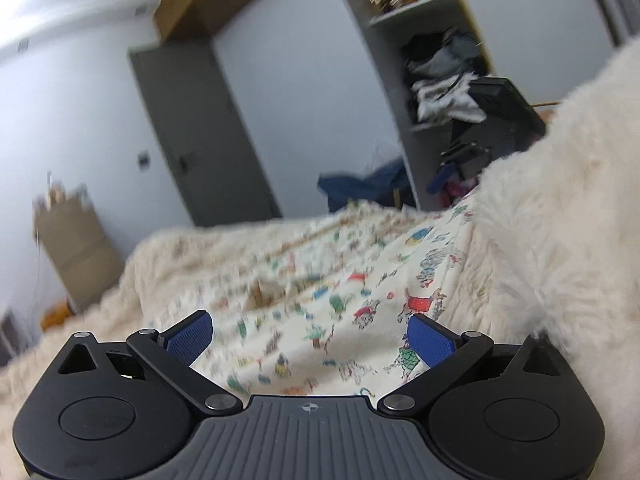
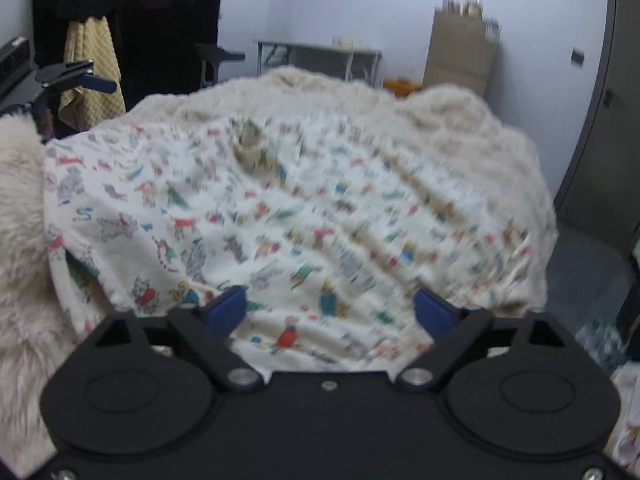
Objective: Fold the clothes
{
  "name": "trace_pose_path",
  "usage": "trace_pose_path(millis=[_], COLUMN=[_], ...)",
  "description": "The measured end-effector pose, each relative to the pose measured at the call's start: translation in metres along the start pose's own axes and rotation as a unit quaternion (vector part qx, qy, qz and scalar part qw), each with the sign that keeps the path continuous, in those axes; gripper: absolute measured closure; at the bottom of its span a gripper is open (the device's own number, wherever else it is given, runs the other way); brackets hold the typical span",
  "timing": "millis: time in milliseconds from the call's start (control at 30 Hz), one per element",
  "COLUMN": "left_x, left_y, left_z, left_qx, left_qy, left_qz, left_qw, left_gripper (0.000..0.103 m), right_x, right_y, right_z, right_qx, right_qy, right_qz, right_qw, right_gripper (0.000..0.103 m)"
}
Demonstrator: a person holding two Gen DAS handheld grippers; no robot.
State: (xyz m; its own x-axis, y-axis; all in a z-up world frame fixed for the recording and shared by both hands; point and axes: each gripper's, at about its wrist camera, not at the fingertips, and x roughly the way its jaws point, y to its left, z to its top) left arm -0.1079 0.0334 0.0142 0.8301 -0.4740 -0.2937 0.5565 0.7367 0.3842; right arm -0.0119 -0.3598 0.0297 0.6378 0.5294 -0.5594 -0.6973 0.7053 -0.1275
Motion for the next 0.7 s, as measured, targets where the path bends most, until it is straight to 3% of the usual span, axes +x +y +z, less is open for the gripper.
trace_pose_path(millis=[67,167,333,400,533,600,700], left_x=[0.001,0.008,0.009,0.010,0.011,0.010,0.010], left_y=[0.002,0.013,0.022,0.022,0.024,0.021,0.020], left_z=[0.000,0.007,0.007,0.005,0.003,0.003,0.003], left_qx=[-0.012,-0.048,-0.061,-0.056,-0.056,-0.056,-0.054], left_qy=[0.011,0.076,0.131,0.141,0.142,0.141,0.141], left_qz=[0.005,0.031,0.102,0.113,0.106,0.105,0.103], left_qw=[0.9999,0.9954,0.9842,0.9820,0.9827,0.9828,0.9831], left_gripper=[0.000,0.000,0.000,0.000,0.000,0.000,0.000], right_x=[-0.019,-0.045,-0.060,-0.059,-0.047,-0.036,-0.017], right_y=[0.000,0.007,0.022,0.024,0.006,-0.007,-0.016], right_z=[0.004,0.010,0.010,0.010,0.016,0.019,0.016], right_qx=[-0.026,-0.070,-0.132,-0.138,-0.053,0.017,0.060], right_qy=[-0.017,-0.020,0.003,0.011,0.006,0.012,0.030], right_qz=[-0.005,0.009,0.019,0.017,-0.004,-0.013,-0.024], right_qw=[0.999,0.997,0.991,0.990,0.999,1.000,0.997], right_gripper=[0.019,0.012,0.012,0.012,0.015,0.025,0.039])
